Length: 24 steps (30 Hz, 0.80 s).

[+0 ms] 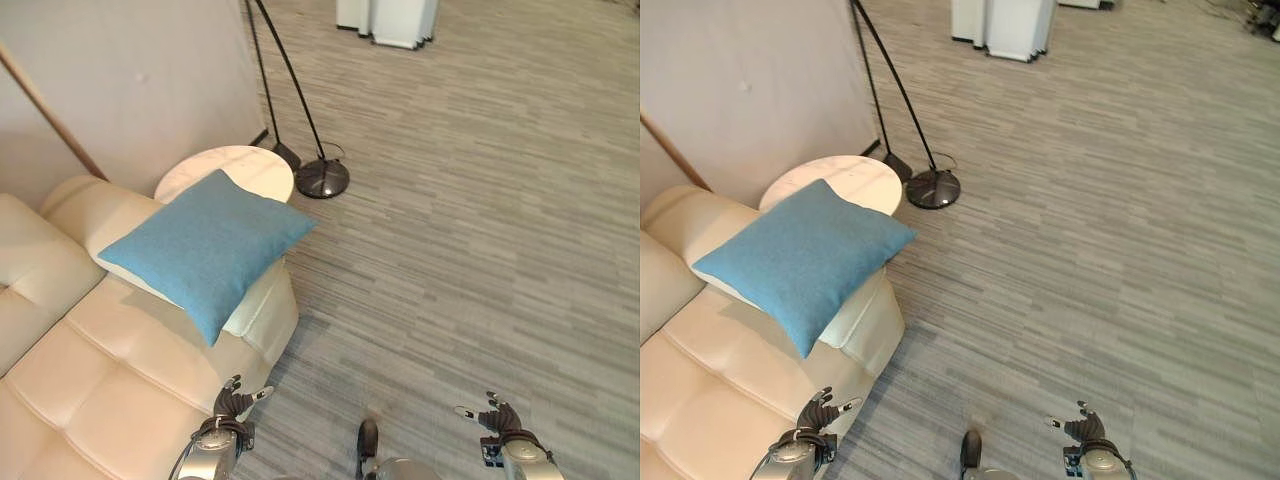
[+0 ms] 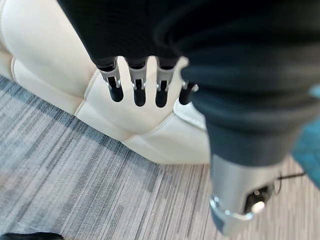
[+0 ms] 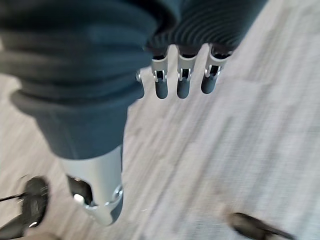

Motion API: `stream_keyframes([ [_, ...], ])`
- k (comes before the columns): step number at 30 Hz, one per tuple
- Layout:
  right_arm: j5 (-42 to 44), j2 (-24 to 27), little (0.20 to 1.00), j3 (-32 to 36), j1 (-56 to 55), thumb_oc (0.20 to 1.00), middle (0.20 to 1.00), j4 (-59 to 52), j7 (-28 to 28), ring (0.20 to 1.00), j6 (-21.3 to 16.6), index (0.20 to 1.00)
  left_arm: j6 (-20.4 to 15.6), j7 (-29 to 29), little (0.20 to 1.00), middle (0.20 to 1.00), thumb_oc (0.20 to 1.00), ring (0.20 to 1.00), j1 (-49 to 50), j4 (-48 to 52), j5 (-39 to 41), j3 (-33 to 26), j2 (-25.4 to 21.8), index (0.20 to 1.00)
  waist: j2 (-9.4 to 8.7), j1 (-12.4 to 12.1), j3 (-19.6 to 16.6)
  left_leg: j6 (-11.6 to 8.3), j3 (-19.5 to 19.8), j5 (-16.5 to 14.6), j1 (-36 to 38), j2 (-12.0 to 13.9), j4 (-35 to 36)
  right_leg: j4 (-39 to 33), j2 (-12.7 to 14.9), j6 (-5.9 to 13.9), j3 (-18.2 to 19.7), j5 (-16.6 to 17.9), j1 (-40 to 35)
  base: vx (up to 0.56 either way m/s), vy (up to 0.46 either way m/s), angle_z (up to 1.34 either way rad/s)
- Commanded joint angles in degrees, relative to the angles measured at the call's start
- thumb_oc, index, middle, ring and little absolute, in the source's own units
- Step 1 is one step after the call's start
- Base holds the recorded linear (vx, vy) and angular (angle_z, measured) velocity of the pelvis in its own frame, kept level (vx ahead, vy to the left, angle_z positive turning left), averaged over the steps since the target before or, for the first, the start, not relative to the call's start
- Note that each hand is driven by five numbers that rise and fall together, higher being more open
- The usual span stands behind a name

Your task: Pick up all the scattered cushions and arrange them neatly on the sofa.

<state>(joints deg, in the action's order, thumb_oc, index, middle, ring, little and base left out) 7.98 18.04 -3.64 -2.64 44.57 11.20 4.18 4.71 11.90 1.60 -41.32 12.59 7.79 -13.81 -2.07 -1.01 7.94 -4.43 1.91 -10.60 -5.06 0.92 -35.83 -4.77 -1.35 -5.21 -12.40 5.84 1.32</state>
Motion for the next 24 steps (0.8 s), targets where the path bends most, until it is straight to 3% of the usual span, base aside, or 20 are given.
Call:
stream_keyframes([
  [1, 1.52, 2.33, 1.000, 1.91, -0.82, 1.000, 1.000, -1.64, 0.99, 1.000, -0.64, 1.000, -1.41, 0.06, 1.000, 1.000, 1.000, 1.000, -2.30, 1.94, 0.71, 0.89, -2.59, 1.000, -1.31, 1.46, 1.76, 4.50, -7.39, 4.19, 2.56, -0.49, 20.57, 2.66, 4.12, 7.59, 0.58, -9.21, -3.91, 0.23, 0.010, 0.43],
  [3, 1.54, 2.44, 1.000, 2.09, -0.88, 1.000, 1.000, -1.58, 1.07, 1.000, -0.59, 1.000, -1.41, 0.16, 1.000, 1.000, 1.000, 1.000, -2.27, 1.70, 0.65, 0.82, -2.60, 1.000, -1.56, 1.58, 1.48, 4.67, -7.77, 4.23, 2.47, -0.41, 24.81, 2.22, 4.46, 7.88, -0.30, -9.61, -4.38, 0.20, 0.046, 0.68],
  [4, 1.25, 2.40, 1.000, 2.03, -1.10, 1.000, 1.000, -1.54, 1.34, 1.000, -0.43, 1.000, -1.17, 0.21, 1.000, 1.000, 1.000, 1.000, -2.03, 1.85, 0.30, 1.10, -2.69, 1.000, -1.55, 1.72, 1.14, 3.86, -8.27, 8.33, 1.28, 0.67, 32.07, 1.60, 4.57, 7.88, -1.66, -10.46, -5.55, 0.22, 0.082, 0.57],
  [5, 1.15, 2.42, 1.000, 1.85, -1.09, 1.000, 1.000, -1.20, 1.47, 1.000, -0.40, 1.000, -1.03, 0.30, 1.000, 1.000, 1.000, 1.000, -2.16, 1.54, 0.04, 1.35, -2.69, 1.000, -1.48, 1.74, 1.02, 3.22, -8.40, 11.10, -0.01, 1.13, 34.91, 1.12, 4.46, 7.76, -2.33, -10.70, -6.14, 0.34, 0.129, 0.35],
  [6, 0.88, 2.45, 1.000, 1.55, -1.22, 1.000, 1.000, -0.91, 1.63, 1.000, -0.40, 1.000, -0.92, 0.36, 1.000, 1.000, 1.000, 1.000, -2.09, 1.23, -0.32, 1.44, -2.75, 1.000, -1.51, 1.67, 0.93, 2.18, -8.89, 12.47, -1.08, 1.64, 39.04, 0.61, 4.50, 7.95, -2.56, -11.60, -7.25, 0.27, 0.130, 0.26],
  [9, 0.02, 2.72, 1.000, 0.72, -0.98, 1.000, 1.000, -1.07, 1.49, 1.000, -0.03, 1.000, -0.55, 0.30, 1.000, 1.000, 1.000, 1.000, -1.89, 1.35, -1.86, 1.47, -3.58, 1.000, -1.48, 1.44, 0.80, 1.28, -8.82, 14.42, -3.29, 1.34, 40.83, 0.34, 4.70, 8.11, -2.90, -11.82, -8.67, 0.28, 0.209, 0.51],
  [12, -2.13, 2.45, 1.000, -0.43, -0.43, 1.000, 1.000, -2.22, 0.48, 1.000, 0.25, 1.000, -0.52, -0.49, 1.000, 1.000, 1.000, 1.000, -0.43, 3.67, -3.41, 1.46, -5.05, 1.000, -0.92, 1.12, -0.52, 2.89, -7.18, 15.47, -2.35, -0.02, 40.83, 2.97, 5.97, 8.97, -2.80, -12.25, -8.73, 0.34, 0.333, -0.01],
  [15, -2.35, 1.79, 1.000, -0.26, -0.02, 1.000, 1.000, -3.31, -0.05, 1.000, 0.56, 1.000, -0.52, -0.94, 1.000, 1.000, 1.000, 1.000, 0.26, 4.47, -4.10, 1.50, -5.86, 1.000, -1.07, 0.70, -0.88, 4.27, -7.17, 13.58, -1.54, -1.38, 39.78, 7.33, 7.78, 9.54, -1.66, -12.65, -8.03, 0.27, 0.294, -0.16],
  [16, -2.82, 1.23, 1.000, -0.71, 0.34, 1.000, 1.000, -3.86, -0.62, 1.000, 0.64, 1.000, -0.57, -1.45, 1.000, 1.000, 1.000, 1.000, 0.76, 6.00, -4.91, 1.60, -6.99, 1.000, -0.90, 0.45, -0.22, 5.96, -7.40, 11.67, -0.56, -2.42, 38.56, 16.89, 9.83, 10.30, -0.95, -10.72, -4.46, 0.24, 0.326, 0.00],
  [18, -3.00, 0.71, 1.000, -1.22, 0.82, 1.000, 1.000, -4.79, -0.82, 1.000, 0.50, 1.000, -0.53, -1.48, 1.000, 1.000, 1.000, 1.000, 1.48, 7.58, -5.25, 1.27, -7.83, 1.000, -0.40, 0.33, 0.82, 7.43, -8.13, 9.98, 1.74, -3.28, 38.53, 24.60, 11.86, 10.91, -0.96, -7.28, -1.56, 0.23, 0.320, 0.11],
  [20, -3.01, 0.58, 1.000, -1.26, 0.72, 1.000, 1.000, -5.03, -0.90, 1.000, 0.46, 1.000, -0.36, -1.69, 1.000, 1.000, 1.000, 1.000, 1.68, 8.05, -5.63, 1.33, -8.14, 1.000, -0.15, 0.38, 1.19, 7.90, -8.09, 9.45, 2.57, -3.60, 38.56, 27.75, 11.96, 10.72, -0.04, -6.47, 0.09, 0.17, 0.173, 0.17],
  [21, -2.70, 0.19, 1.000, -1.35, 0.83, 1.000, 1.000, -4.71, -0.98, 1.000, 0.60, 1.000, -0.51, -1.61, 1.000, 1.000, 1.000, 1.000, 1.53, 9.09, -5.86, 1.37, -8.44, 1.000, 0.66, 1.15, 2.10, 8.08, -7.37, 9.27, 4.58, -3.52, 39.35, 29.87, 8.99, 10.23, 3.11, -7.43, 3.72, 0.25, 0.189, 0.07],
  [24, -2.28, -0.07, 1.000, -1.12, 0.88, 1.000, 1.000, -4.05, -0.55, 1.000, 0.75, 1.000, -0.64, -1.97, 1.000, 1.000, 1.000, 1.000, 0.95, 9.36, -5.64, 1.60, -8.00, 1.000, 1.65, 1.53, 2.89, 7.70, -6.60, 8.83, 6.80, -3.26, 39.88, 23.00, 6.26, 9.66, 4.08, -9.53, 5.68, 0.25, 0.062, 0.34],
])
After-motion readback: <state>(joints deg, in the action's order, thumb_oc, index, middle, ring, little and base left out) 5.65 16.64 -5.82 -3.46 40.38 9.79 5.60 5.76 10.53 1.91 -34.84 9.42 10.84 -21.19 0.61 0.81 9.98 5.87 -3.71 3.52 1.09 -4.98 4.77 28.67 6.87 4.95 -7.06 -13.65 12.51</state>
